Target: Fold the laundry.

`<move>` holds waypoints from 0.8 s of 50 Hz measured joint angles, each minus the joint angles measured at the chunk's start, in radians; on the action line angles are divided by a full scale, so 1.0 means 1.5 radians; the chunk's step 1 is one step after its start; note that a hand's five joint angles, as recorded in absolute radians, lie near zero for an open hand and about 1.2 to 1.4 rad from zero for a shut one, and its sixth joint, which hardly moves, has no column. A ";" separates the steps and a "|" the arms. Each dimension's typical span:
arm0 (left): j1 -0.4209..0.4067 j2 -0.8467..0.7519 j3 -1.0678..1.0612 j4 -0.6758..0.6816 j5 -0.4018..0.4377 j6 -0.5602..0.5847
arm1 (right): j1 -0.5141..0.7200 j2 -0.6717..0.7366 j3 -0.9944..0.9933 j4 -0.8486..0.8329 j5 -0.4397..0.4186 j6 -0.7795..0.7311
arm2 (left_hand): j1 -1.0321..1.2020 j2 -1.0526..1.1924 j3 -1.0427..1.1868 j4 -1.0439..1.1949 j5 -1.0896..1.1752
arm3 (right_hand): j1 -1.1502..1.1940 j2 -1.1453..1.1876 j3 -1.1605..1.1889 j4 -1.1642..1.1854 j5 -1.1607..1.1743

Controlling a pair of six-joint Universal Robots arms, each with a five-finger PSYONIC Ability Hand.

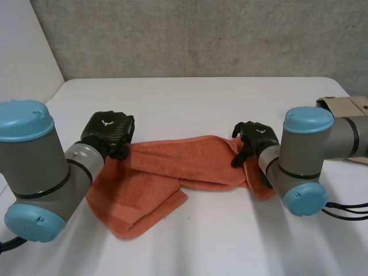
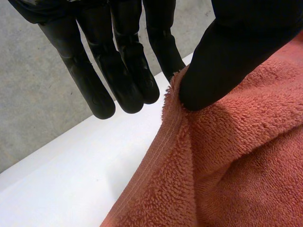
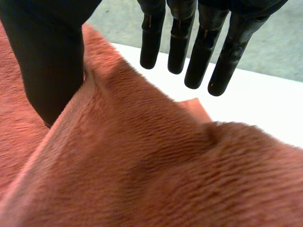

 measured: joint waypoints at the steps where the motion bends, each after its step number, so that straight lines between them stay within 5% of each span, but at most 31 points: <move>1: 0.000 0.000 0.000 0.000 0.000 0.000 | -0.001 -0.003 0.001 -0.003 0.007 -0.003 | 0.000 0.000 0.000 0.000 0.000 | 0.003 0.003 0.004 0.003 0.003; 13: 0.006 0.019 -0.012 0.000 0.000 0.000 | -0.035 -0.056 0.033 0.001 -0.011 -0.058 | 0.000 0.000 0.000 0.000 0.000 | 0.029 0.035 0.032 0.030 0.030; 21: 0.006 0.031 -0.022 0.000 0.001 0.000 | -0.073 -0.046 0.043 0.060 -0.072 -0.122 | 0.000 0.000 0.000 0.000 0.000 | 0.316 0.370 0.368 0.370 0.368; 28: 0.003 0.041 -0.024 -0.003 0.000 0.000 | -0.090 -0.049 0.042 0.112 -0.145 -0.143 | 0.000 0.000 0.000 0.000 0.000 | 0.349 0.430 0.431 0.434 0.429; 40: 0.002 0.161 -0.033 -0.036 0.004 0.003 | -0.144 -0.263 -0.009 0.257 -0.271 -0.300 | 0.000 0.000 0.000 0.000 0.000 | 0.355 0.430 0.433 0.439 0.439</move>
